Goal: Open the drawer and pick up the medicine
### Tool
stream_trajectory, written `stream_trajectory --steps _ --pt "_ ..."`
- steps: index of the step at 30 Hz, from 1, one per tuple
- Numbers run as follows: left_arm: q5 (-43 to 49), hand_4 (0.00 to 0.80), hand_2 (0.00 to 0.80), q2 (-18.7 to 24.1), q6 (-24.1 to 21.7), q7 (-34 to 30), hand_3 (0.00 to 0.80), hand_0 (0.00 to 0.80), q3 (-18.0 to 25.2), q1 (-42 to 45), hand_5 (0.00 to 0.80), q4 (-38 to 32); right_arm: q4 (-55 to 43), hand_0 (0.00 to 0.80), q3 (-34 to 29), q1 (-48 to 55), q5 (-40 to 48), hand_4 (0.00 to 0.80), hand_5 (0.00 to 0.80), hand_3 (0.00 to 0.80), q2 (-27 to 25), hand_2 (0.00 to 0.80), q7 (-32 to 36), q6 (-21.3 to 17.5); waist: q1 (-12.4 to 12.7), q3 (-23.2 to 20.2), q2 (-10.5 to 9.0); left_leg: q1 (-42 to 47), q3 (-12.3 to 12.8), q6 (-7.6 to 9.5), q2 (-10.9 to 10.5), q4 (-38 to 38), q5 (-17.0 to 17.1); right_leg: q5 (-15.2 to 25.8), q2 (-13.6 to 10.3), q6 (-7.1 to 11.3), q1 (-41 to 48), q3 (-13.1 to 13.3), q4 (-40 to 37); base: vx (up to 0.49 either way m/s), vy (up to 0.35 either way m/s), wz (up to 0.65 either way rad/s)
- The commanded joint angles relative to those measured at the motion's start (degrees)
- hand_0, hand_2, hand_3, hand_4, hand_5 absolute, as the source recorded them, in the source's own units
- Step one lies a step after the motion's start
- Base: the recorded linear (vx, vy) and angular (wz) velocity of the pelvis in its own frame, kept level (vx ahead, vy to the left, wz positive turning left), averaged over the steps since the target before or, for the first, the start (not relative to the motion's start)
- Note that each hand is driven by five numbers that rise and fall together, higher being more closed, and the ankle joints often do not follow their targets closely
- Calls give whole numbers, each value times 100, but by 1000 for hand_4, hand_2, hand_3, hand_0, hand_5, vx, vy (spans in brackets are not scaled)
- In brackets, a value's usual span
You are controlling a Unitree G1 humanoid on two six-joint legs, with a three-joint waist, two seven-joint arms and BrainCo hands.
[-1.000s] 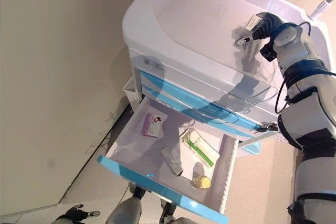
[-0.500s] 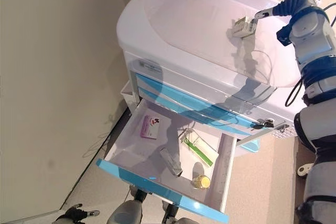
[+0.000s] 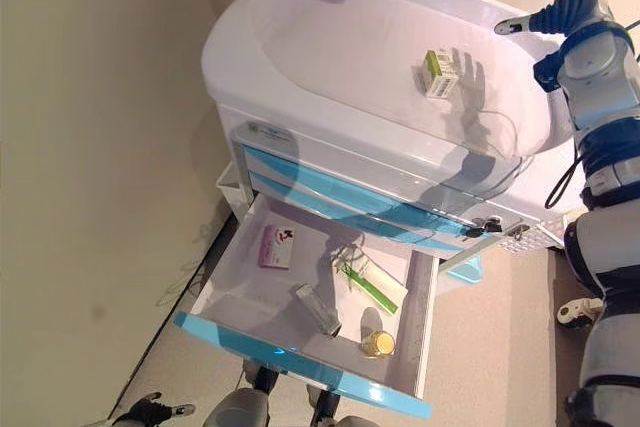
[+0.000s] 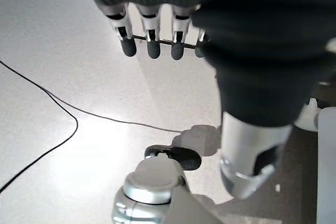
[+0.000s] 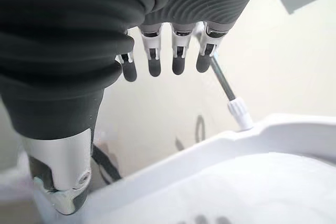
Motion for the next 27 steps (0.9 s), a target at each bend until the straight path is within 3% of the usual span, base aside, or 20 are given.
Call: stream_trajectory --steps 1,2,9,10,17,22,27 --pt "209 0 0 39 -27 148 0 0 100 135 0 240 -605 0 -105 178 285 0 0 0 -414 0 -477 -426 -28 -331 -40 8 -41 138 -129 11 -249 284 -322 628 -296 -16 390 0 0 0" --pt "209 0 0 42 -27 148 0 0 98 136 0 240 -609 0 -113 186 284 0 0 0 -414 0 -477 -424 -26 -332 -43 8 -41 138 -129 11 -249 284 -322 628 -296 -15 390 0 0 0" --pt "407 0 0 -123 47 238 0 0 319 199 0 283 -2134 0 -2027 2136 673 0 0 0 -446 0 -923 -769 -197 -400 71 103 52 154 -97 -14 -307 270 -314 624 -240 31 346 11 7 -3" --pt "452 0 0 -202 72 254 0 0 398 233 0 262 -2647 0 -2839 3065 899 0 0 0 -207 0 -1002 -903 -271 -415 117 147 81 172 -98 -14 -334 258 -310 626 -220 63 351 26 20 -8" --pt "641 0 0 -354 157 205 0 0 685 340 0 151 -4053 0 -4826 5916 1348 0 0 0 889 0 -886 -1168 -593 -456 288 293 269 215 -87 -7 -445 229 -307 635 -172 256 345 25 17 -14" --pt "768 0 0 -416 167 127 0 0 792 435 0 29 -4674 0 -5404 7126 1241 0 0 0 1833 0 -787 -1133 -793 -480 423 361 436 236 -86 12 -506 216 -282 629 -195 441 342 25 15 -28" --pt "828 0 0 -450 117 44 0 0 731 484 0 -103 -4266 0 -5262 7648 1211 0 0 0 2316 0 -580 -1015 -940 -475 558 426 644 255 -92 55 -577 203 -270 619 -228 661 371 16 29 -33"
